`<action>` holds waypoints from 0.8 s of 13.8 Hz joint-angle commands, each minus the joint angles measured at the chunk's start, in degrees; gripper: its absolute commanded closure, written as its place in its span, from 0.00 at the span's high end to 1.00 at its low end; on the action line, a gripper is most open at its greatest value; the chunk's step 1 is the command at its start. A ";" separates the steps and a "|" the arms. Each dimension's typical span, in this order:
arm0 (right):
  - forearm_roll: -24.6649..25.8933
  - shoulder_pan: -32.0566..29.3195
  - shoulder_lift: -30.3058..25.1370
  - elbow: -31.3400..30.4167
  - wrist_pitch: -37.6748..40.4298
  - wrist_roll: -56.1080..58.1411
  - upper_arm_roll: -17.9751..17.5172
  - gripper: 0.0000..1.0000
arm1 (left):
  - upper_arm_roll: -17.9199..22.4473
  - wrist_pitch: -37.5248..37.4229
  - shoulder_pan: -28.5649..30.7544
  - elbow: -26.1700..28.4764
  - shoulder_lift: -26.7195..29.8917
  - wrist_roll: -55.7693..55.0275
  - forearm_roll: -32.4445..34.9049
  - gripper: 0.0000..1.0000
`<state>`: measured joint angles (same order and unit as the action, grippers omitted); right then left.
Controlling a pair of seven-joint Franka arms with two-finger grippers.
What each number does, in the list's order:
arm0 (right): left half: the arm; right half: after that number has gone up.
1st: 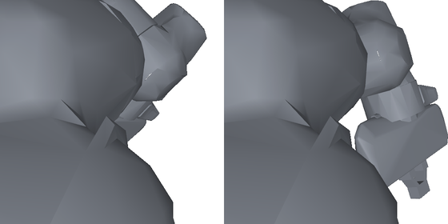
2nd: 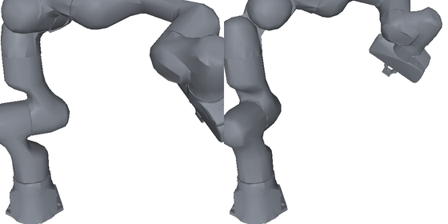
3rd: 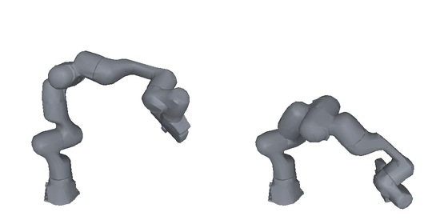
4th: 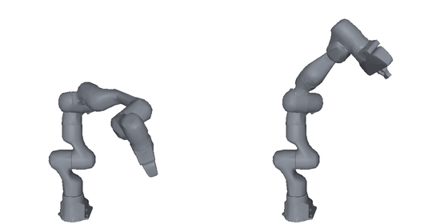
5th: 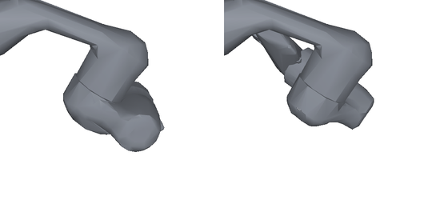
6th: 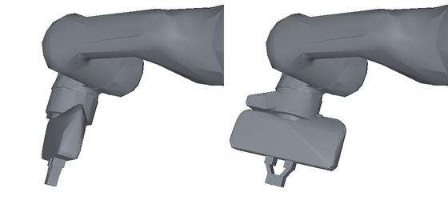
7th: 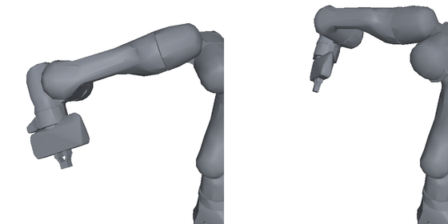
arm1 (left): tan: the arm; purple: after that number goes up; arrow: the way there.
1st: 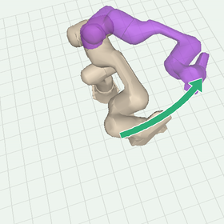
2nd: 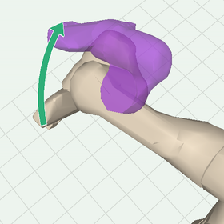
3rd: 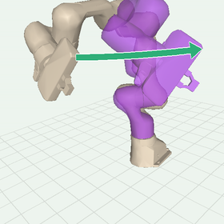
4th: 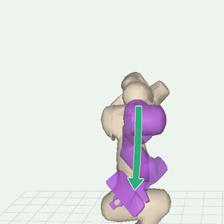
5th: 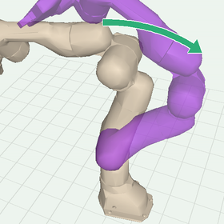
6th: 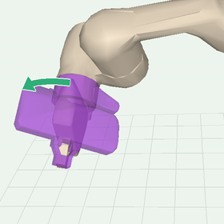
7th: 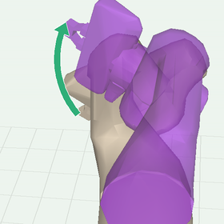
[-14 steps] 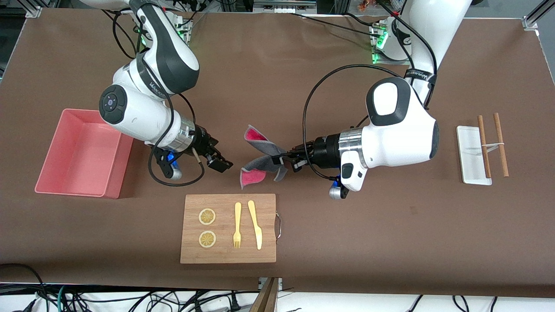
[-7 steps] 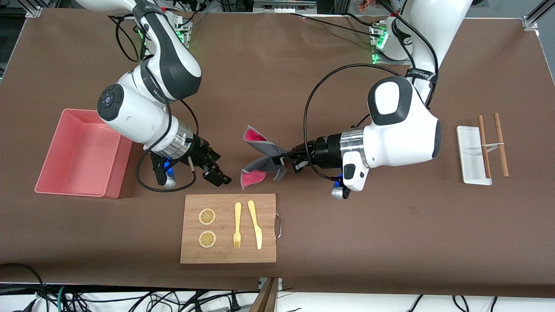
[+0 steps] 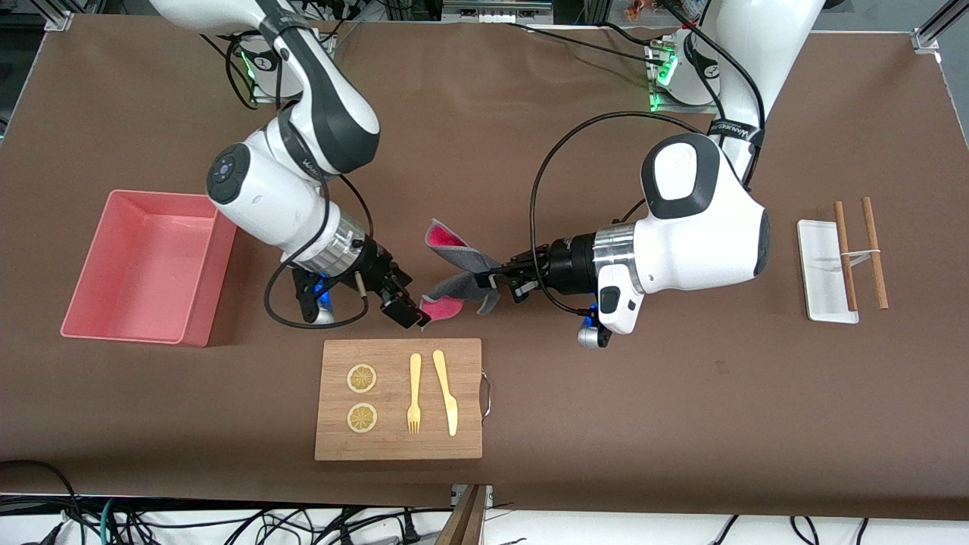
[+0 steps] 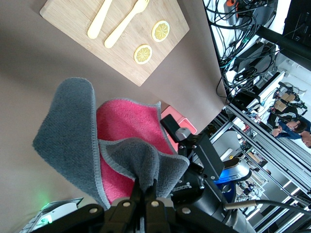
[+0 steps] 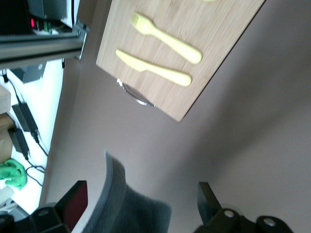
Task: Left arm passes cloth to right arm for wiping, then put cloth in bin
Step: 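Grasp the cloth with the right gripper and open the left gripper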
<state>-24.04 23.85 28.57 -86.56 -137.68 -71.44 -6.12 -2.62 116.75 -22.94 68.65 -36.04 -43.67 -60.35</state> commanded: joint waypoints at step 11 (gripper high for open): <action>-0.92 1.11 3.07 2.36 -1.54 -1.94 -2.67 0.00 | 0.51 -0.30 0.00 -0.89 -0.62 -0.72 -1.09 0.12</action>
<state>-24.06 24.94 30.80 -86.05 -139.74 -72.80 -8.52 -2.45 116.75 -22.89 68.66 -36.18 -43.85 -60.35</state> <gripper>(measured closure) 0.899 0.881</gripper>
